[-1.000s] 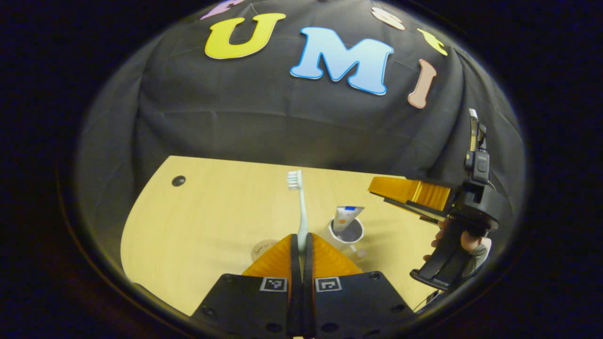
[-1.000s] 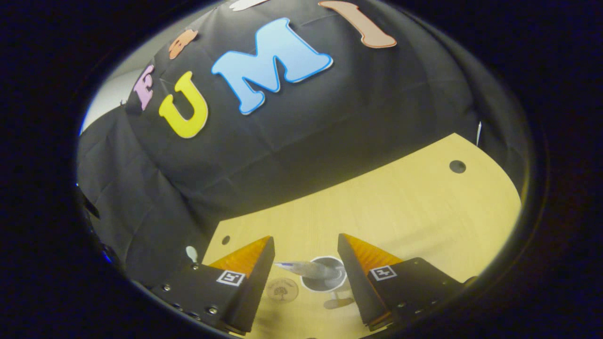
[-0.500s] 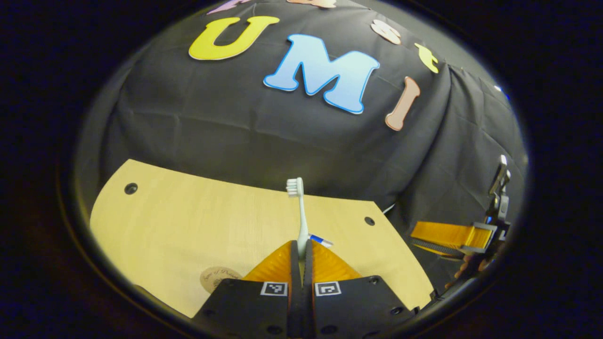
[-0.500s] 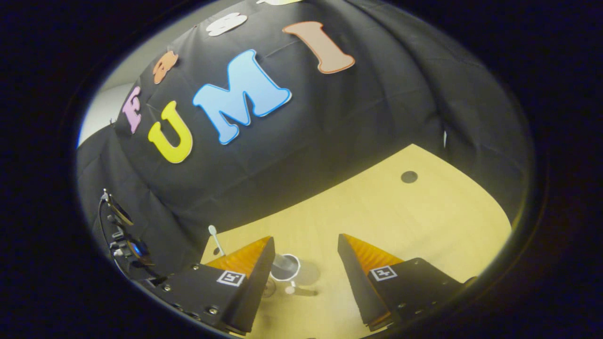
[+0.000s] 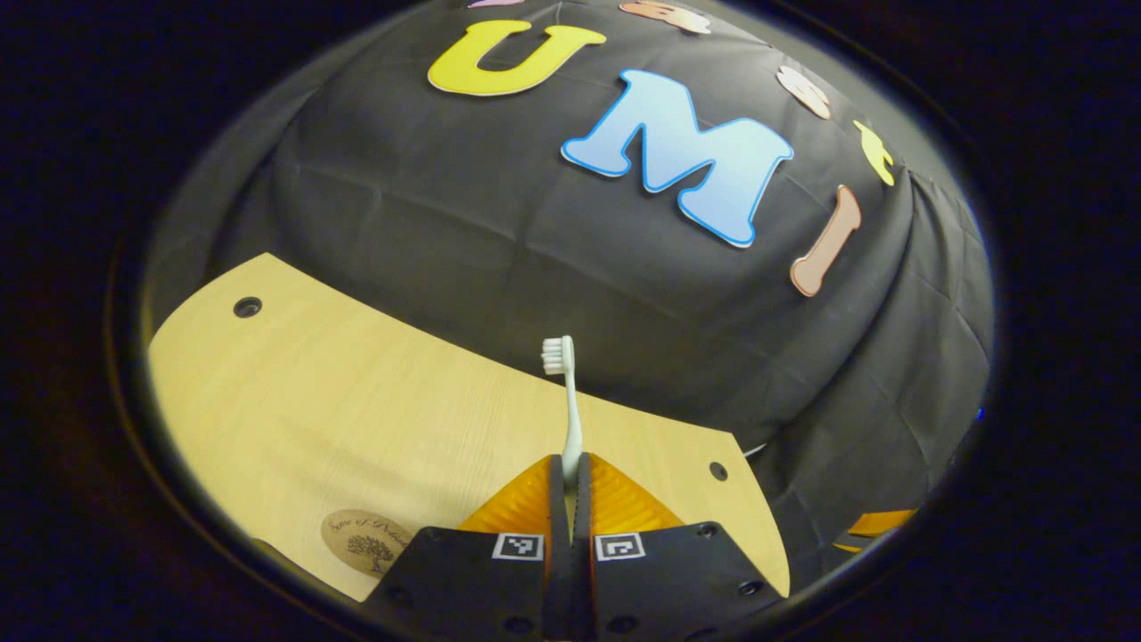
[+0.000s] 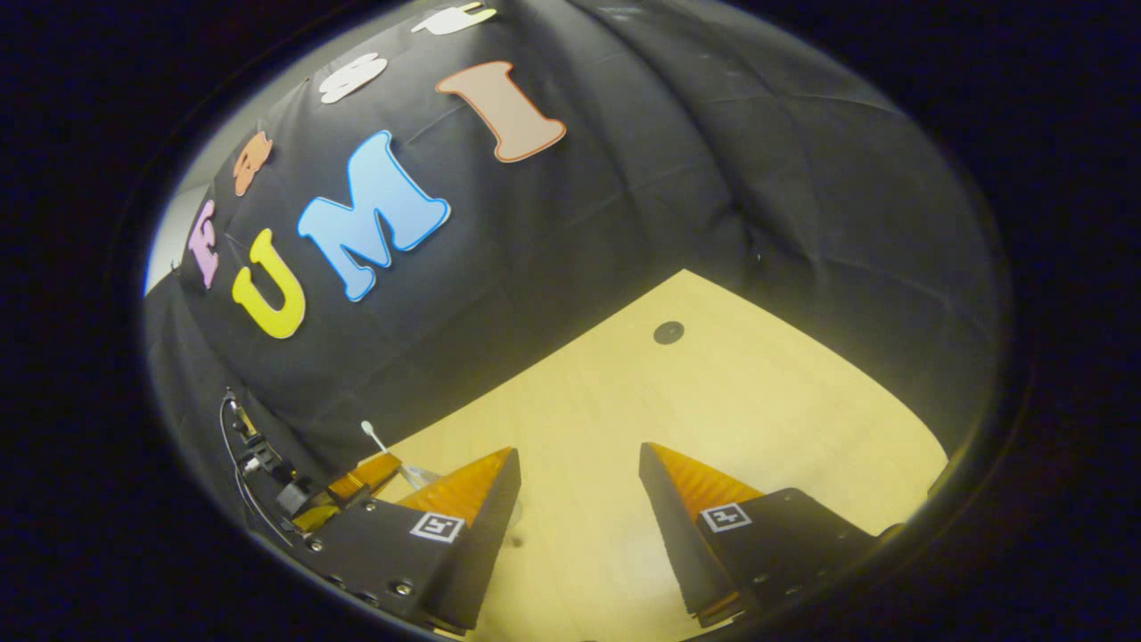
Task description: Put the toothbrush and toothpaste on the desktop into the cup, then pick up the cup and place it on the coaster on the desktop.
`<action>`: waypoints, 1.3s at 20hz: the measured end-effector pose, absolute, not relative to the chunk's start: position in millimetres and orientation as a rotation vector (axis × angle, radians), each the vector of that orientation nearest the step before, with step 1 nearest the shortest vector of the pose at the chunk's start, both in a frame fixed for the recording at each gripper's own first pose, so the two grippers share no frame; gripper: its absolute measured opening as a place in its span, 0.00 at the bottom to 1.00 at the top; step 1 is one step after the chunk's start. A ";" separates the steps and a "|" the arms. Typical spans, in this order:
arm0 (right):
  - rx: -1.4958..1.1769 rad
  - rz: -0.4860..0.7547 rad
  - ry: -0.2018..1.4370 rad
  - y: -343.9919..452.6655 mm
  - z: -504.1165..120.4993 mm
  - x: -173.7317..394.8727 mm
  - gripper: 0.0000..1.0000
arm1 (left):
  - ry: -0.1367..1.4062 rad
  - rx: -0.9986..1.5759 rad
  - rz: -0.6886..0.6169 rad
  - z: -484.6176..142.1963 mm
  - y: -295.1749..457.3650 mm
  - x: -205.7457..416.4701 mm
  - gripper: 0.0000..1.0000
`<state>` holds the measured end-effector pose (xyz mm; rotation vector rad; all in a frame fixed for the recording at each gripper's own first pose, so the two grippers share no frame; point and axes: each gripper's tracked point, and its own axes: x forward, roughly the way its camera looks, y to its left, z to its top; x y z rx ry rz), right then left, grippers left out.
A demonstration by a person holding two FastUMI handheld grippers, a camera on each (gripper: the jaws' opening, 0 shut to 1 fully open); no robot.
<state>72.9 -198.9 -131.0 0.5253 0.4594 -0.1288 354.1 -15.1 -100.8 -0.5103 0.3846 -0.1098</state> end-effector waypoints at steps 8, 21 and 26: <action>0.511 -0.147 0.468 -225.5 -125.2 67.3 0.81 | 0.381 -0.439 -0.012 -119.5 -19.8 348.3 0.07; 0.508 -0.105 0.491 -205.0 -130.2 69.6 0.81 | 0.386 -0.412 0.026 -132.3 -13.7 320.6 0.90; 0.497 -0.040 0.567 -161.0 -148.7 82.5 0.81 | 0.368 -0.375 0.025 -113.8 11.5 300.1 0.96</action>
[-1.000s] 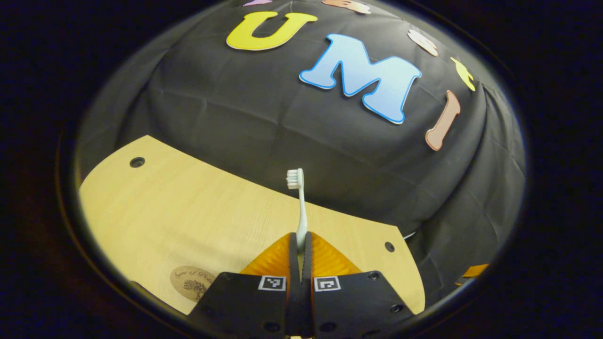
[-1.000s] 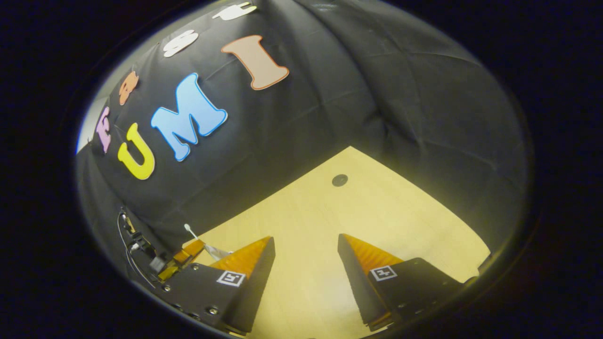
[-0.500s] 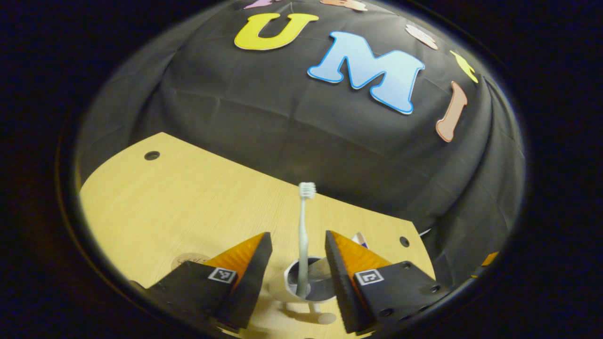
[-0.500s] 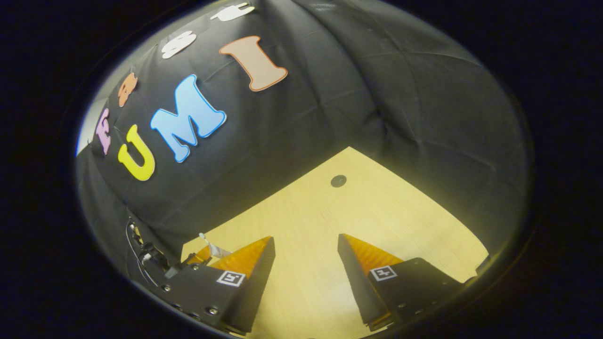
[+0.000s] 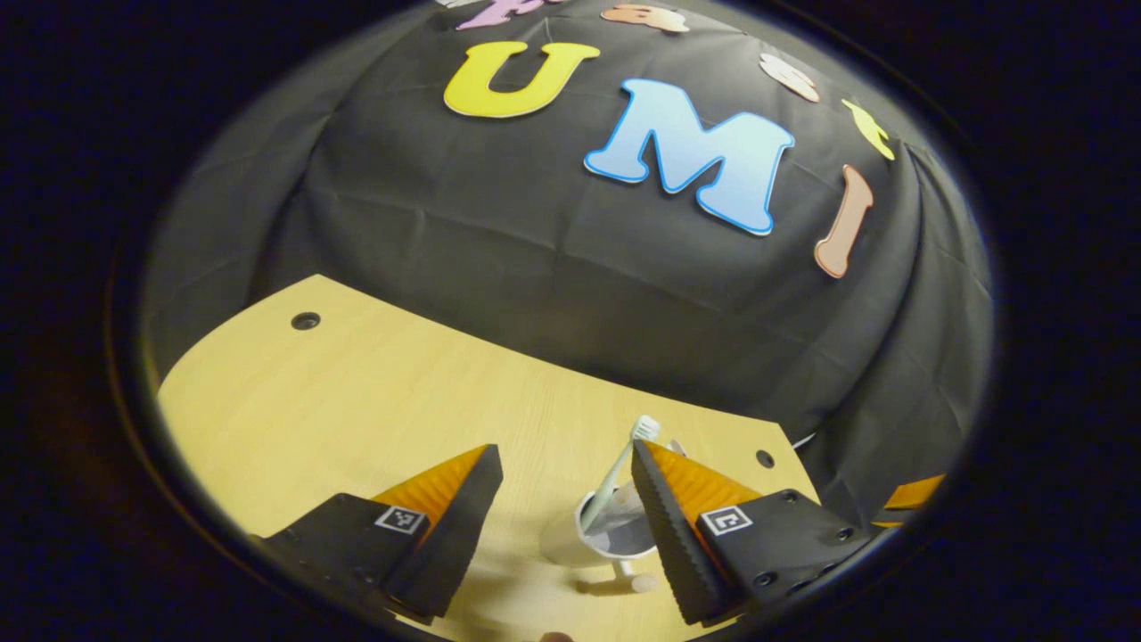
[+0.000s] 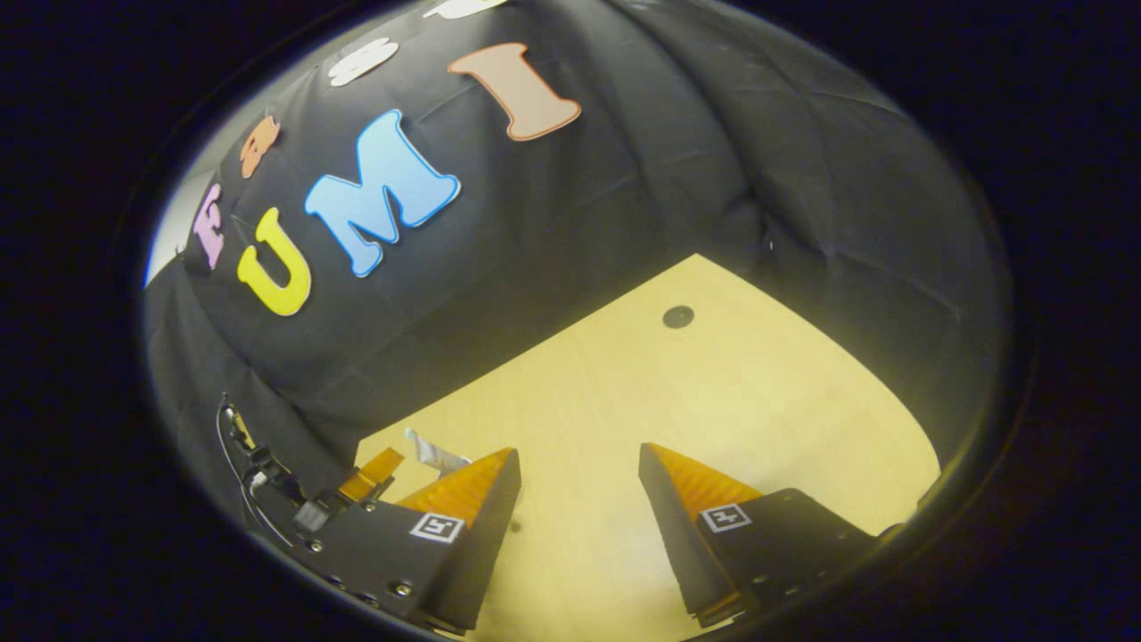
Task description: Put the toothbrush and toothpaste on the desktop into the cup, then pick up the cup and place it on the coaster on the desktop.
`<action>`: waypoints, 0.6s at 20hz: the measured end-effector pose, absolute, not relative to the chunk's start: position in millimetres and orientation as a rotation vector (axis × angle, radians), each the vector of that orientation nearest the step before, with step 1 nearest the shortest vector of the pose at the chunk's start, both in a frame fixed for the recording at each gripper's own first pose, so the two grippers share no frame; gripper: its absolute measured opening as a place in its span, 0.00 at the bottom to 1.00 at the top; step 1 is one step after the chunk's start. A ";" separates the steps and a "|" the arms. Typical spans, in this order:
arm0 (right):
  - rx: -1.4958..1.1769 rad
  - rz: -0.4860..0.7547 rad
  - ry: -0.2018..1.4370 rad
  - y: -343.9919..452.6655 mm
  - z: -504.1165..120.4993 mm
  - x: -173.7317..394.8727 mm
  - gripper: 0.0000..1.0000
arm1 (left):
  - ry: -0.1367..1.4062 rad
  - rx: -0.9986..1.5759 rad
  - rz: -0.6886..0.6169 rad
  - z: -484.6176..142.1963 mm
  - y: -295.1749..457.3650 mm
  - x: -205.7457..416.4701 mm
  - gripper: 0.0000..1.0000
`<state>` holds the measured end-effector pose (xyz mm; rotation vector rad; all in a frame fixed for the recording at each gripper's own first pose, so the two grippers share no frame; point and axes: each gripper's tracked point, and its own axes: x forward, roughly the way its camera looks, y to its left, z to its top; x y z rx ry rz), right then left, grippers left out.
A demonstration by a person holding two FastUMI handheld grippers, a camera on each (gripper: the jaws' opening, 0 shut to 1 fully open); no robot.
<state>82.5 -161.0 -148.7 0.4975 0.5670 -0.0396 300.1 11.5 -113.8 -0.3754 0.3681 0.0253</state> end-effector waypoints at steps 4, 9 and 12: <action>0.462 0.041 0.640 -108.4 -173.1 90.5 0.81 | 0.366 -0.324 0.055 -100.8 53.9 271.0 0.96; 0.316 0.124 0.810 -37.8 -219.1 91.0 0.81 | 0.372 -0.270 0.128 -95.6 122.3 229.0 0.96; 0.204 0.144 0.891 -13.5 -237.8 98.2 0.81 | 0.382 -0.277 0.177 -99.7 160.0 205.6 0.96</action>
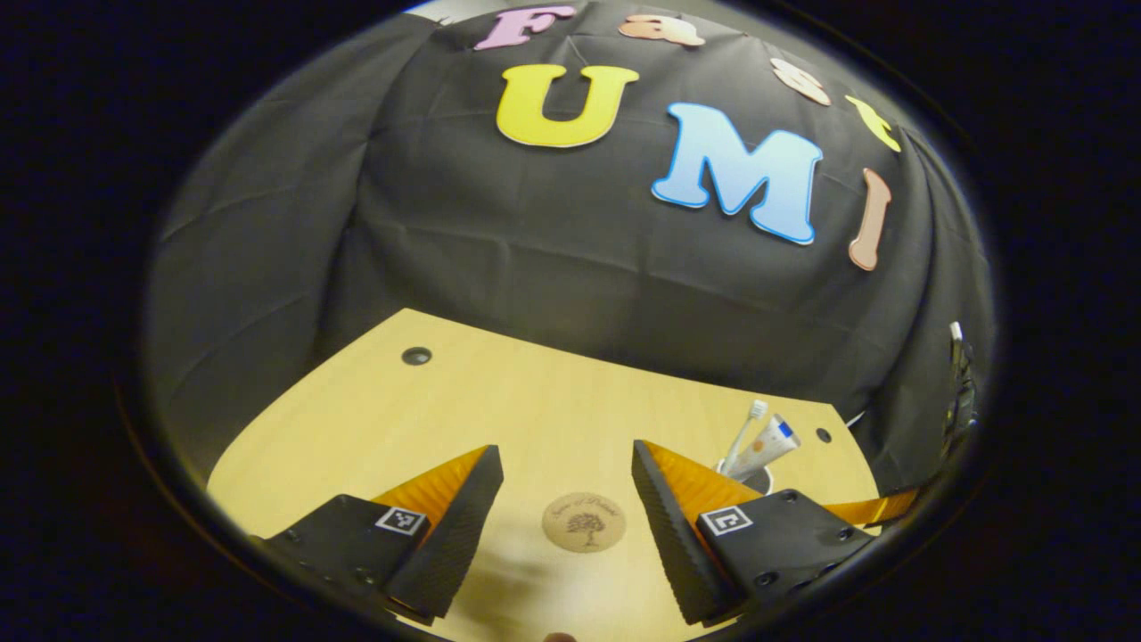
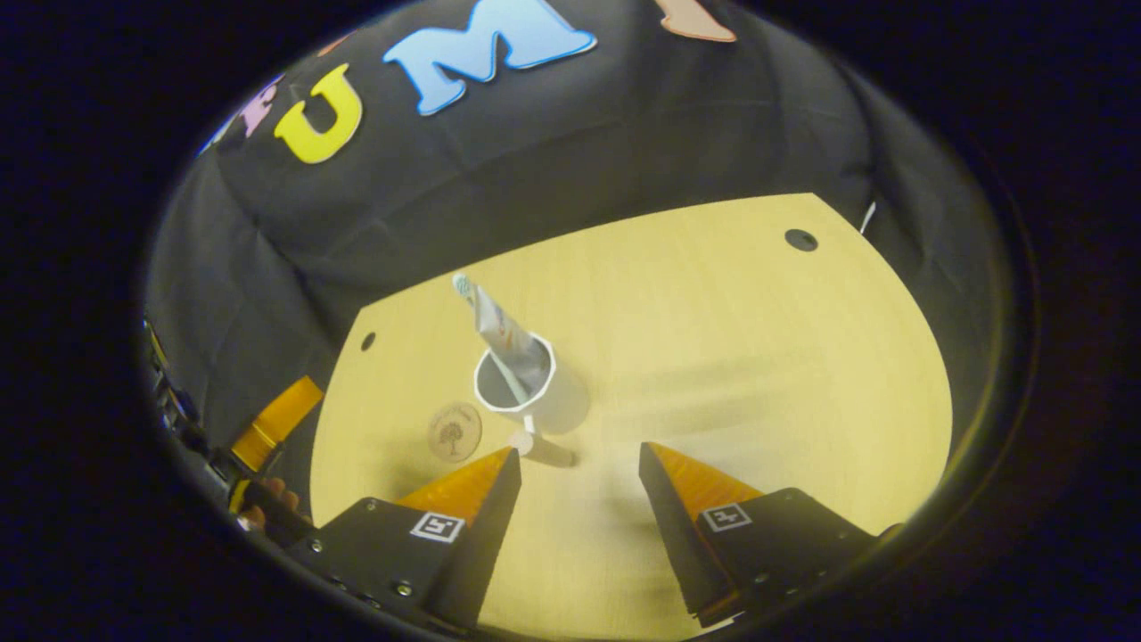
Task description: Put the toothbrush and toothpaste on the desktop into the cup, then pick up the cup and place it on the coaster on the desktop.
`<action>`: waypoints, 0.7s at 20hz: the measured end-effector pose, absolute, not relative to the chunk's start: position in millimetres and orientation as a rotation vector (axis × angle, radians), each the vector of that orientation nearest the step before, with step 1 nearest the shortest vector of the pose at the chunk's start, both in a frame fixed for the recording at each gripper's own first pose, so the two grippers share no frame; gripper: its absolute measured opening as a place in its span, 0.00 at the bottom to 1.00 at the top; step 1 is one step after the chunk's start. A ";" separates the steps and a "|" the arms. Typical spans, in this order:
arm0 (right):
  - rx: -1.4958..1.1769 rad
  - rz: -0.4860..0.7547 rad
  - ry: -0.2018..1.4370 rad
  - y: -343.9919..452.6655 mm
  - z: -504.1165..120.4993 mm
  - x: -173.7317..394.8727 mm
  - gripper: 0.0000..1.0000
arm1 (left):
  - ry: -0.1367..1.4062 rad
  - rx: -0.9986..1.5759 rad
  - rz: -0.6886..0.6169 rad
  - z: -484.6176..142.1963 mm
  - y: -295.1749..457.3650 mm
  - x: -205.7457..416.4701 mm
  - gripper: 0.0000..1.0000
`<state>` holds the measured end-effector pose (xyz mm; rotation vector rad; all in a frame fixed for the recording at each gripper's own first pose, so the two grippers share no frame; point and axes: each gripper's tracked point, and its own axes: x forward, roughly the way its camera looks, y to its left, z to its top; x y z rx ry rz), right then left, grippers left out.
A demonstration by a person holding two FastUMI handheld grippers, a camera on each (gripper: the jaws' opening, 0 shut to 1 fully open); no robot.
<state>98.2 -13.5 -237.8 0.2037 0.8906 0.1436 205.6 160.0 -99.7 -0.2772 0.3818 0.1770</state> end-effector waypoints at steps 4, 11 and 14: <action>0.099 0.141 0.989 10.2 -260.2 114.0 0.78 | 0.393 -0.282 0.239 -106.6 208.5 180.3 0.96; 0.031 0.094 1.146 19.6 -300.2 136.6 0.70 | 0.409 -0.288 0.309 -118.9 259.2 172.2 0.96; 0.043 0.086 1.201 25.7 -316.0 137.8 0.62 | 0.423 -0.288 0.312 -125.9 271.6 173.7 0.96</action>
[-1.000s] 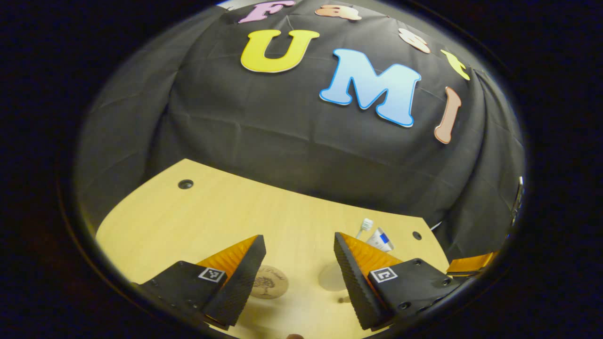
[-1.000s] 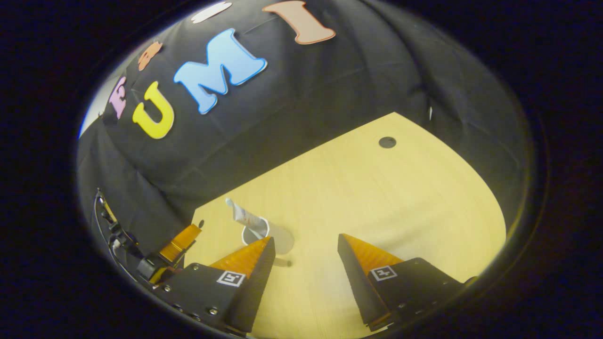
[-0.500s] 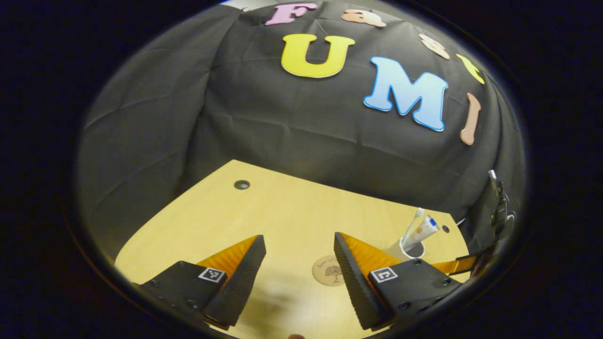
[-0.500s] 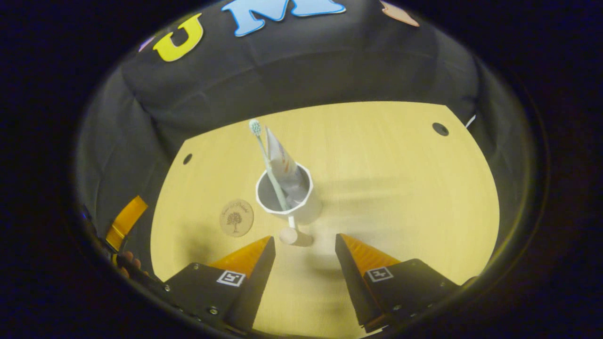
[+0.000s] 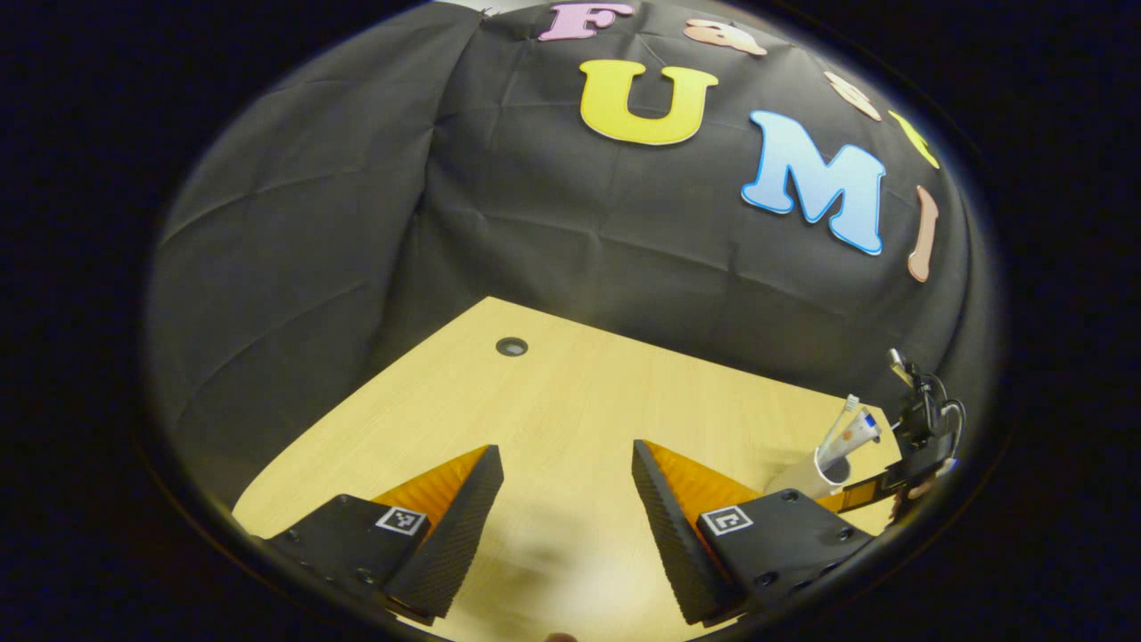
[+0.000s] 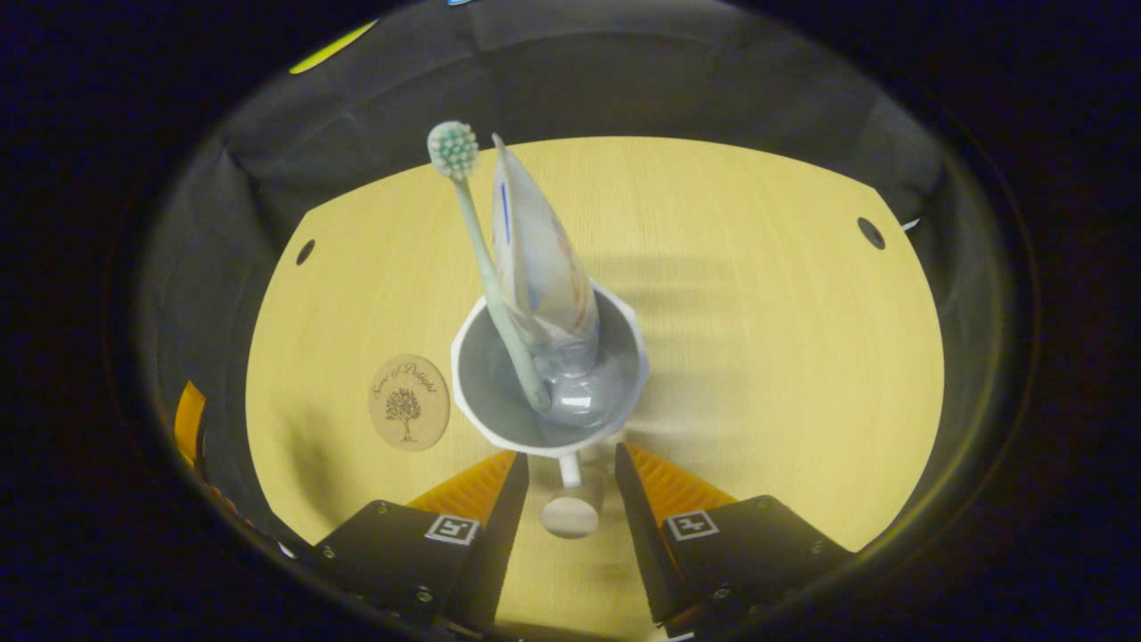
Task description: Put the toothbrush and toothpaste on the desktop into the cup, then pick up the cup and place it on the coaster on the desktop.
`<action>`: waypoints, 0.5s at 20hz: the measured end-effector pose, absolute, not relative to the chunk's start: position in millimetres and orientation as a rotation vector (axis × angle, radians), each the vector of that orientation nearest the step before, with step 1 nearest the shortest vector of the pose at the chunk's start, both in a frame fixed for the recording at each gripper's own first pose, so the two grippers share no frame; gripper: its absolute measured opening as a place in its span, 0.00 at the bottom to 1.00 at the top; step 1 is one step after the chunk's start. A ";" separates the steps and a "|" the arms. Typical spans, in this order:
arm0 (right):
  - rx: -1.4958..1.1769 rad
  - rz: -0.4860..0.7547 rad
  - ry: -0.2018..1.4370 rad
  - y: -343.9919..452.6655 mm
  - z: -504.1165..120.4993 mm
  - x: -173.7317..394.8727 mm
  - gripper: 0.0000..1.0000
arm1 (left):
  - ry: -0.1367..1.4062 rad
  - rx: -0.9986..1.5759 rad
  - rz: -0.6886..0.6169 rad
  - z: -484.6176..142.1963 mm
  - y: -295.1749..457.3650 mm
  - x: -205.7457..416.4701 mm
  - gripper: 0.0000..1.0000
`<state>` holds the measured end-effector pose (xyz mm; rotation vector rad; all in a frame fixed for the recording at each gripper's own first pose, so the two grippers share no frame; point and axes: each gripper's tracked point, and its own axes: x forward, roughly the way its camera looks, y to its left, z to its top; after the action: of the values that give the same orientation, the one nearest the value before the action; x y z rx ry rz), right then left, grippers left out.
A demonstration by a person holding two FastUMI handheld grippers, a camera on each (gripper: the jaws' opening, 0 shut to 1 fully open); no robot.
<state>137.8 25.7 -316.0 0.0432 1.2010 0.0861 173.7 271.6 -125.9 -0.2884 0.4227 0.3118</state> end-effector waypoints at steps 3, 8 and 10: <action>0.012 0.070 1.195 24.6 -323.7 142.4 0.31 | 0.434 -0.280 0.308 -128.7 275.4 177.8 1.00; -0.010 0.047 1.188 27.0 -323.8 137.0 0.16 | 0.425 -0.272 0.296 -123.4 275.4 183.9 1.00; 0.027 0.050 1.173 32.2 -321.6 135.7 0.16 | 0.419 -0.277 0.293 -119.9 272.9 183.8 1.00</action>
<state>135.7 32.2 -321.6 0.0270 1.1729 0.0505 183.8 272.9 -119.9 -0.2772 0.4190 0.2926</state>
